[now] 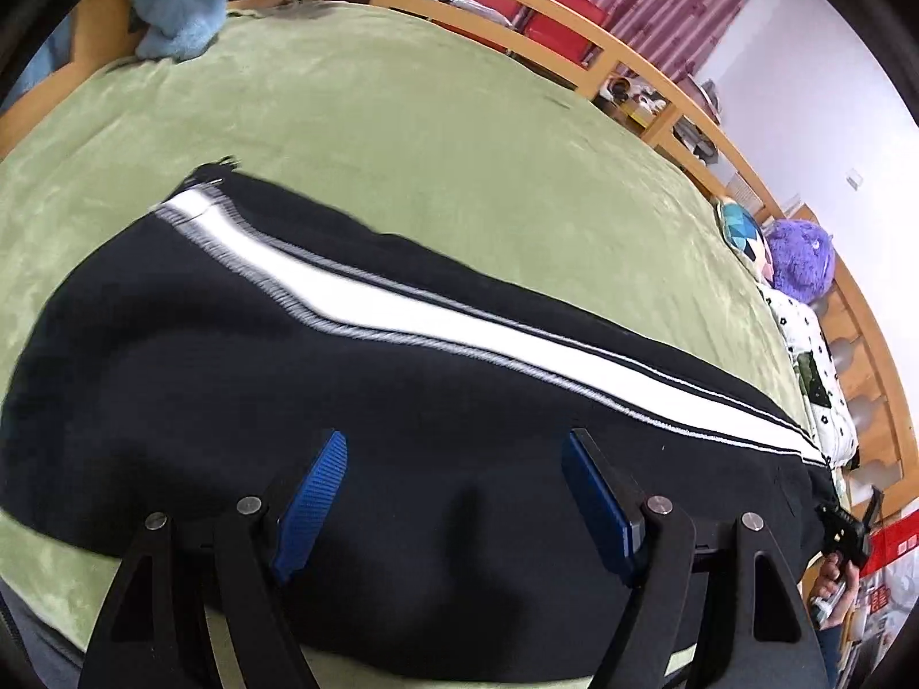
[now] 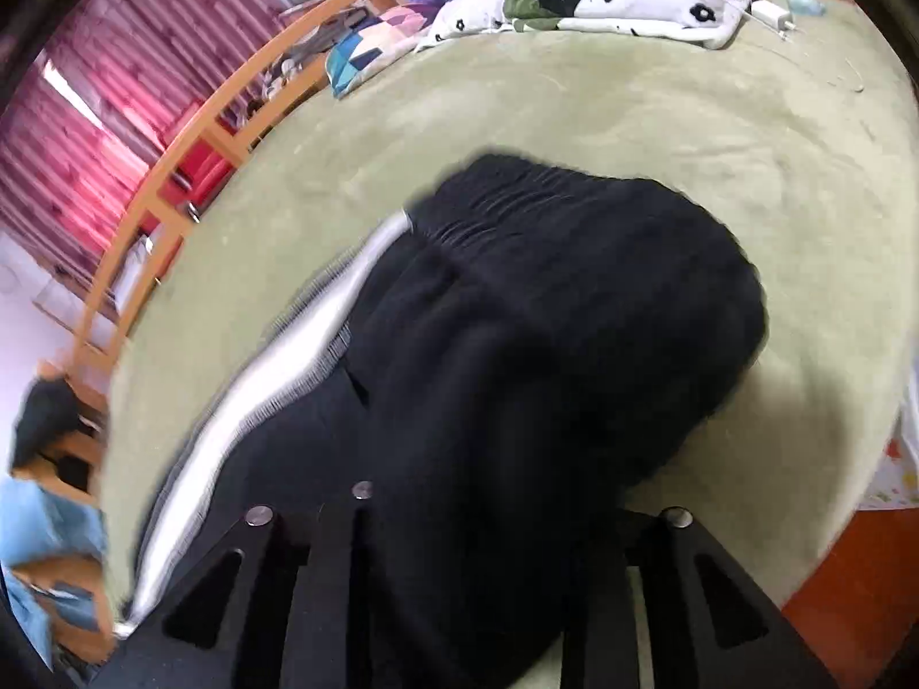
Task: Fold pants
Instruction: 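Grasp the cuff with the left tool and lift it toward the waistband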
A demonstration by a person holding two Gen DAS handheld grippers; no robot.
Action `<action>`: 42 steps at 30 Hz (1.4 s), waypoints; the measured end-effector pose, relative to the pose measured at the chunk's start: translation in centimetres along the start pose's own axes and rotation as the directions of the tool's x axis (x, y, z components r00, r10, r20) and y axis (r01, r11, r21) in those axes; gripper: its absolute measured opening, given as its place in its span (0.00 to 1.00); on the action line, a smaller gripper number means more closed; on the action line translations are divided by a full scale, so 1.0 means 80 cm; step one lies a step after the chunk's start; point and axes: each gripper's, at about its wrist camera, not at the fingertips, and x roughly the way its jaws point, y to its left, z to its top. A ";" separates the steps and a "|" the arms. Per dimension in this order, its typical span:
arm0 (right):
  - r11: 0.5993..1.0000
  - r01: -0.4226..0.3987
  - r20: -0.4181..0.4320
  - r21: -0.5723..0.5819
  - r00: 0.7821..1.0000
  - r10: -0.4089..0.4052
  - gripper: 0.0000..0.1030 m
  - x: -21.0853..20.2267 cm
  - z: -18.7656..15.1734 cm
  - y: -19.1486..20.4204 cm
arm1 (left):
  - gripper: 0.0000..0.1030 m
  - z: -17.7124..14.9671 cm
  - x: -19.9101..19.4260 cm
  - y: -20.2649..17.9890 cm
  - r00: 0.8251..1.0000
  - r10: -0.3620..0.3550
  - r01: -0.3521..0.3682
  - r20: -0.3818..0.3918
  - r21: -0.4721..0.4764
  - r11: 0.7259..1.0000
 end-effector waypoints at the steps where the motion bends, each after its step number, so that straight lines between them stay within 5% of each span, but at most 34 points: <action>1: 1.000 0.025 0.022 -0.008 0.999 -0.025 0.34 -0.011 -0.008 0.002 | 0.74 -0.002 -0.011 0.011 1.000 0.005 -0.005 0.007 -0.010 1.000; 4: 0.998 0.063 0.048 0.014 0.997 -0.064 0.46 -0.040 -0.035 0.008 | 0.74 -0.006 -0.047 0.040 0.999 0.018 -0.017 0.047 -0.033 0.999; 9: 0.988 0.151 0.127 -0.024 0.981 -0.147 0.47 -0.104 -0.076 0.034 | 0.74 0.019 -0.094 0.091 0.987 0.087 -0.081 0.138 -0.049 0.996; 19: 0.991 0.115 0.147 -0.060 0.983 -0.106 0.53 -0.191 -0.172 0.110 | 0.72 0.130 -0.003 0.122 0.993 0.106 -0.107 0.053 0.031 0.994; 22: 0.995 0.072 0.115 -0.066 0.991 -0.064 0.54 -0.170 -0.192 0.139 | 0.59 0.143 0.026 0.133 0.995 0.096 -0.096 -0.012 0.034 0.995; 24: 0.995 0.055 0.083 -0.079 0.995 -0.048 0.54 -0.153 -0.205 0.159 | 0.37 0.147 0.049 0.138 0.989 0.094 -0.091 -0.110 0.037 0.995; 25: 0.994 0.058 0.073 -0.092 0.996 -0.052 0.54 -0.145 -0.212 0.171 | 0.32 0.147 0.054 0.141 0.986 0.100 -0.097 -0.130 0.028 0.995; 26: 0.992 0.062 0.067 -0.105 0.996 -0.055 0.54 -0.138 -0.217 0.182 | 0.16 0.149 0.052 0.144 0.992 0.079 -0.077 -0.100 0.029 0.997; 30: 0.983 0.060 0.030 -0.172 0.998 -0.056 0.54 -0.106 -0.229 0.226 | 0.14 0.176 0.022 0.158 0.996 -0.092 0.091 -0.005 -0.026 0.995; 33: 0.977 0.044 0.019 -0.207 0.999 -0.041 0.54 -0.094 -0.235 0.248 | 0.13 0.191 0.013 0.152 0.994 -0.099 0.098 0.045 0.011 0.995; 36: 0.974 0.020 -0.012 -0.224 1.000 -0.023 0.54 -0.078 -0.242 0.263 | 0.15 0.190 0.063 0.156 0.999 0.026 -0.025 -0.032 0.041 0.999; 39: 0.973 0.004 -0.039 -0.231 0.999 -0.013 0.54 -0.067 -0.249 0.274 | 0.28 0.188 0.082 0.164 0.991 0.076 -0.071 -0.110 0.048 0.996; 40: 0.971 0.000 -0.047 -0.239 0.999 -0.012 0.54 -0.064 -0.250 0.277 | 0.38 0.188 0.068 0.168 0.995 0.053 -0.051 -0.084 0.033 0.998; 41: 0.969 -0.005 -0.050 -0.248 0.999 -0.008 0.54 -0.064 -0.253 0.281 | 0.65 0.188 0.049 0.173 0.997 0.062 -0.061 -0.046 0.016 0.998; 42: 0.966 -0.009 -0.046 -0.259 0.999 -0.002 0.54 -0.065 -0.256 0.286 | 0.78 0.186 0.036 0.176 0.997 0.078 -0.078 -0.017 0.006 0.997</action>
